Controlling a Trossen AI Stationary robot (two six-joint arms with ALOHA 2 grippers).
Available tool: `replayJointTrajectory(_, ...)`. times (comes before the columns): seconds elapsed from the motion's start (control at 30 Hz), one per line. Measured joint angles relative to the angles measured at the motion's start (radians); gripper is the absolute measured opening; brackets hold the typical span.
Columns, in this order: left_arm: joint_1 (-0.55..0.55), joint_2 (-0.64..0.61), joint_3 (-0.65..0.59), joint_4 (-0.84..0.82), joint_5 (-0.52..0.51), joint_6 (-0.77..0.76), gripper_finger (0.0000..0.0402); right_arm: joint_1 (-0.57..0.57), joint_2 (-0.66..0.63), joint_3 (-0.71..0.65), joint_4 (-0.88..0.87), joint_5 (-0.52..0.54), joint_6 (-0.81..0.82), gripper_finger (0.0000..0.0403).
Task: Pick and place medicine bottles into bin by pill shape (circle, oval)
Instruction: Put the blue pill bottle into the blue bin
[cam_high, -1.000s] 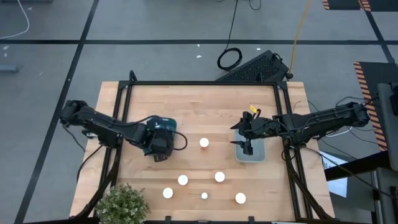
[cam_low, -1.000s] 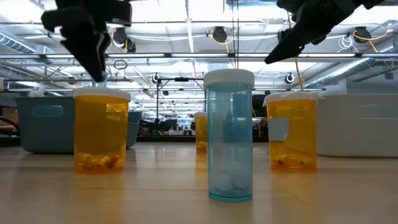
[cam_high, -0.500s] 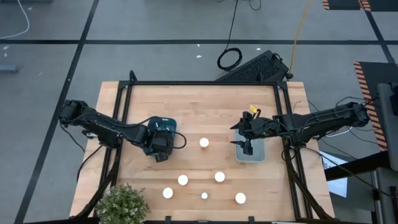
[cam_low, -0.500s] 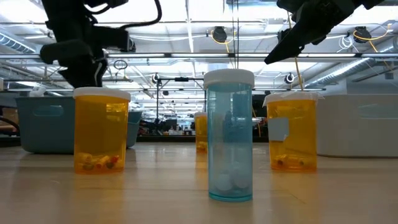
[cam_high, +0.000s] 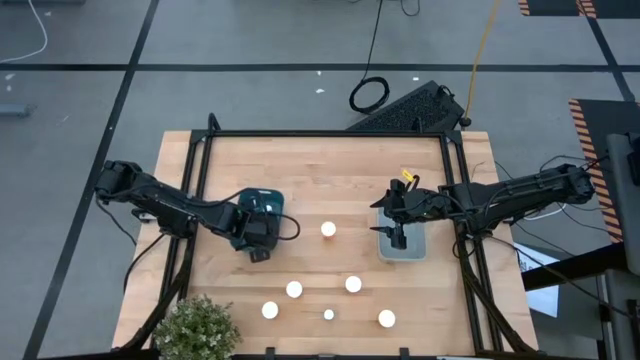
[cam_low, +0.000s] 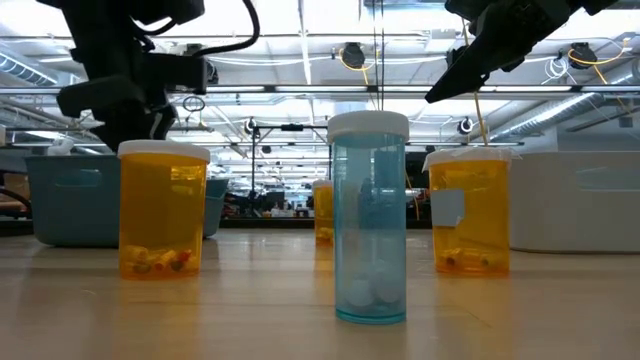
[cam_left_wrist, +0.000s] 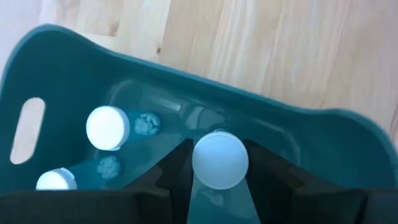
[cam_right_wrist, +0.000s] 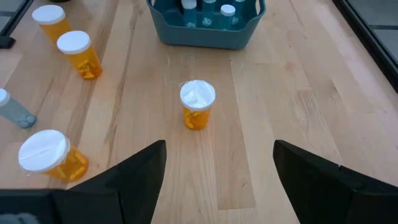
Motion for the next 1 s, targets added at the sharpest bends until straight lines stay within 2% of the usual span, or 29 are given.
replayJointTrajectory(0.23, 0.0, 0.0, -0.016, 0.006, 0.001, 0.001, 0.0142, 0.0, 0.0, 0.0, 0.0, 0.0, 0.0, 0.0288)
replayJointTrajectory(0.63, 0.0, 0.0, 0.0, 0.004, -0.025, 0.048, 0.0233, 0.0, 0.0, 0.0, 0.0, 0.0, 0.0, 0.0288)
replayJointTrajectory(1.0, 0.0, 0.0, 0.155, -0.141, -0.077, 0.08, 0.0237, 0.0, 0.0, 0.0, 0.0, 0.0, 0.0, 0.0288)
